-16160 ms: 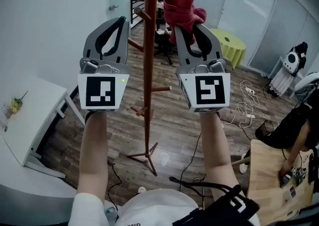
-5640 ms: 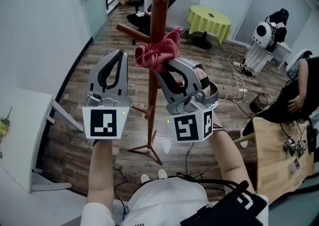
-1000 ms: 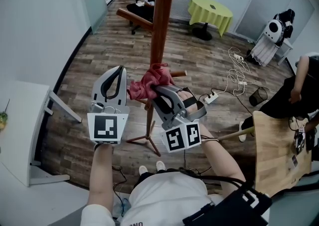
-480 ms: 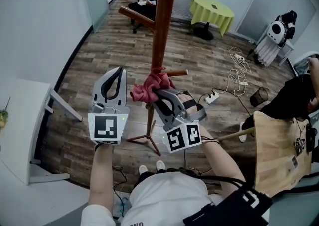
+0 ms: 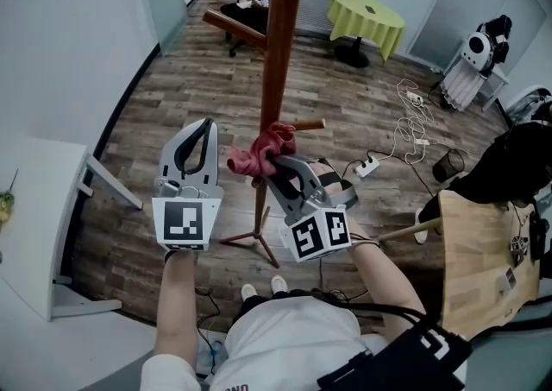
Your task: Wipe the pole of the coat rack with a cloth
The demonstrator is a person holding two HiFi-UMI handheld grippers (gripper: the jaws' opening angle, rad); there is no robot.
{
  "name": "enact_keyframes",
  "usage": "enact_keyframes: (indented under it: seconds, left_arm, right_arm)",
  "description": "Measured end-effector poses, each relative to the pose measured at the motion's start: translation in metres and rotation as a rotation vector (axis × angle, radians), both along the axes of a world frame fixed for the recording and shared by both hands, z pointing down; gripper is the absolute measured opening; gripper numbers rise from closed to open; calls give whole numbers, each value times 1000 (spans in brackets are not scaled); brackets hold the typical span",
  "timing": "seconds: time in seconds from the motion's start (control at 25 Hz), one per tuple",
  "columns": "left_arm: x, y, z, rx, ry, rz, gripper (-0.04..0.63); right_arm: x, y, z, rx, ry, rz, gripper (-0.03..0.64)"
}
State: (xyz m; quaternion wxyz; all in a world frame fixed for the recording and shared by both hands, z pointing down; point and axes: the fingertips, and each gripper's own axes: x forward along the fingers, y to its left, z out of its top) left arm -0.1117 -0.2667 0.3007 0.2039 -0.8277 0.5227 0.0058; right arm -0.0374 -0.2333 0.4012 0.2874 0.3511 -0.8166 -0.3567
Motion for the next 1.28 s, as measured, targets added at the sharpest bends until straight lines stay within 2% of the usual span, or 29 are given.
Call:
enact_keyframes:
  seconds: [0.28, 0.4, 0.6, 1.28]
  left_arm:
    - [-1, 0, 5, -11, -10, -2, 12]
    - [0, 1, 2, -3, 20, 2, 12]
    - [0, 1, 8, -16, -14, 0, 12]
    - [-1, 4, 10, -18, -17, 1, 12]
  right_arm:
    - [-1, 2, 5, -13, 4, -3, 83]
    - [-1, 2, 5, -18, 6, -5, 83]
    - [-1, 5, 9, -37, 11, -13, 83]
    - [-3, 15, 9, -54, 36, -52, 83]
